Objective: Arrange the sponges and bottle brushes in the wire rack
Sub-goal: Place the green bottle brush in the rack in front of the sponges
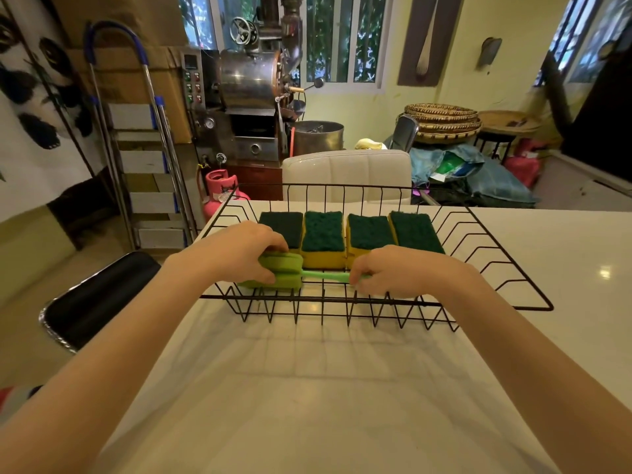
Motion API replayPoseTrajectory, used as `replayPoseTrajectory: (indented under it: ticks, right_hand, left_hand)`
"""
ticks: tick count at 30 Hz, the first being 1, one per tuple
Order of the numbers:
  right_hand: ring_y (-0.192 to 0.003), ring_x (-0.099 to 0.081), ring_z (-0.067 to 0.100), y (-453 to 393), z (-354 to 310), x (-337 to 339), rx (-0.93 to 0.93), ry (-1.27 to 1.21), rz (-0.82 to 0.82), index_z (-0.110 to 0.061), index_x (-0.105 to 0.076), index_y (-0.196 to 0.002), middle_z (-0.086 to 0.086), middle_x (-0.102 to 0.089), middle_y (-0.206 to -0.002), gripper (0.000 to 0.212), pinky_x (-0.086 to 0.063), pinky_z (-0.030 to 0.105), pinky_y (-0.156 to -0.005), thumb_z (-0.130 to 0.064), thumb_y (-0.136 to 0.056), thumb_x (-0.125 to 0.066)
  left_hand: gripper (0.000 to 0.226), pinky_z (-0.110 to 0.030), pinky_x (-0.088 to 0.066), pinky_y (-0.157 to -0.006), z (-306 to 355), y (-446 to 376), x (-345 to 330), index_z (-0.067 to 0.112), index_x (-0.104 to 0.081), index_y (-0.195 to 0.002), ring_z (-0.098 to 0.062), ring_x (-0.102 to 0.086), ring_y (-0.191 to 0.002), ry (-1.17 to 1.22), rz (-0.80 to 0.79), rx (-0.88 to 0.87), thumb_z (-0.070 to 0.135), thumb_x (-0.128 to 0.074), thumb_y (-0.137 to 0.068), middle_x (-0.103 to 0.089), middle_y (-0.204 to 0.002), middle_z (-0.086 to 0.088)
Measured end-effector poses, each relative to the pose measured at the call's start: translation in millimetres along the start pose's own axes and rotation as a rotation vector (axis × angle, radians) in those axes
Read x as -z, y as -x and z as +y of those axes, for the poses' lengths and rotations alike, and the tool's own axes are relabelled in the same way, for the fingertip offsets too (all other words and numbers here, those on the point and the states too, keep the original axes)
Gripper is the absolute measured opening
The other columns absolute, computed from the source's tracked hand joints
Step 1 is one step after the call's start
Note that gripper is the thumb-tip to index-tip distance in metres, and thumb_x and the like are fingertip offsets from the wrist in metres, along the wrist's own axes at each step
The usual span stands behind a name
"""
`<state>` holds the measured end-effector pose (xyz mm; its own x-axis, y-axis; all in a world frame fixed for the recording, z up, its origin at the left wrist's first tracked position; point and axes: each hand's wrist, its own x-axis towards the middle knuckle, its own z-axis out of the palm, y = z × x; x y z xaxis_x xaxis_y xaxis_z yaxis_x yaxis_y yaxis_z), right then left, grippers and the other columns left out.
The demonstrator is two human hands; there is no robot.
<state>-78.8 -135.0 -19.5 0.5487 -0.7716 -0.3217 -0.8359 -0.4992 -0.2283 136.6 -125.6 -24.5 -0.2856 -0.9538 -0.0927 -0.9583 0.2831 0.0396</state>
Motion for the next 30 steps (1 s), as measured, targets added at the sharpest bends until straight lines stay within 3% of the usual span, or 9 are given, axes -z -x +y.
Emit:
replayPoseTrajectory:
  ticks: [13,18,23,26,30]
  right_hand:
    - [-0.108,-0.054,0.019,25.1,-8.7,16.0,0.144,-0.082,0.180,-0.022,-0.052,-0.119,0.002,-0.058,-0.122,0.029,-0.046,0.035,-0.094,-0.025,-0.091,-0.047]
    - [-0.109,-0.054,0.012,52.2,-24.3,18.4,0.265,-0.129,0.274,-0.030,-0.040,-0.127,-0.004,-0.055,-0.125,0.042,-0.043,0.023,-0.088,-0.032,-0.088,-0.052]
    - [-0.119,-0.044,0.001,86.0,-51.3,-5.0,0.443,-0.180,0.339,-0.040,-0.026,-0.133,-0.014,-0.045,-0.136,0.060,-0.040,0.024,-0.098,-0.044,-0.082,-0.056]
    - [-0.116,-0.032,-0.013,104.6,-56.2,-29.1,0.482,-0.179,0.286,-0.045,-0.015,-0.136,-0.026,-0.031,-0.140,0.072,-0.032,0.016,-0.099,-0.054,-0.077,-0.055]
    - [-0.108,-0.033,-0.020,121.1,-52.6,-54.3,0.466,-0.195,0.209,-0.048,-0.015,-0.135,-0.039,-0.028,-0.120,0.080,-0.034,0.011,-0.094,-0.062,-0.069,-0.058]
  left_hand:
    - [0.043,-0.030,-0.041,-0.092,14.4,31.6,13.2,0.026,-0.050,-0.123,-0.015,-0.049,-0.111,0.104,0.064,-0.003,0.036,-0.057,-0.082,-0.055,-0.124,0.001]
    - [0.043,-0.010,-0.036,-0.073,31.0,61.5,31.3,0.030,-0.050,-0.122,0.004,-0.048,-0.095,0.334,0.134,-0.079,0.037,-0.058,-0.081,-0.055,-0.112,0.015]
    - [0.063,-0.016,-0.042,-0.090,43.7,111.4,30.2,0.045,-0.039,-0.126,0.009,-0.048,-0.110,0.497,0.183,-0.120,0.064,-0.056,-0.068,-0.050,-0.121,0.028]
    - [0.070,-0.015,-0.038,-0.092,46.4,142.7,18.3,0.056,-0.027,-0.126,0.015,-0.038,-0.118,0.575,0.242,-0.109,0.065,-0.053,-0.061,-0.039,-0.130,0.035]
    - [0.081,-0.021,-0.035,-0.100,48.9,171.9,-2.5,0.061,-0.021,-0.127,0.013,-0.033,-0.124,0.652,0.176,-0.091,0.068,-0.059,-0.056,-0.032,-0.138,0.034]
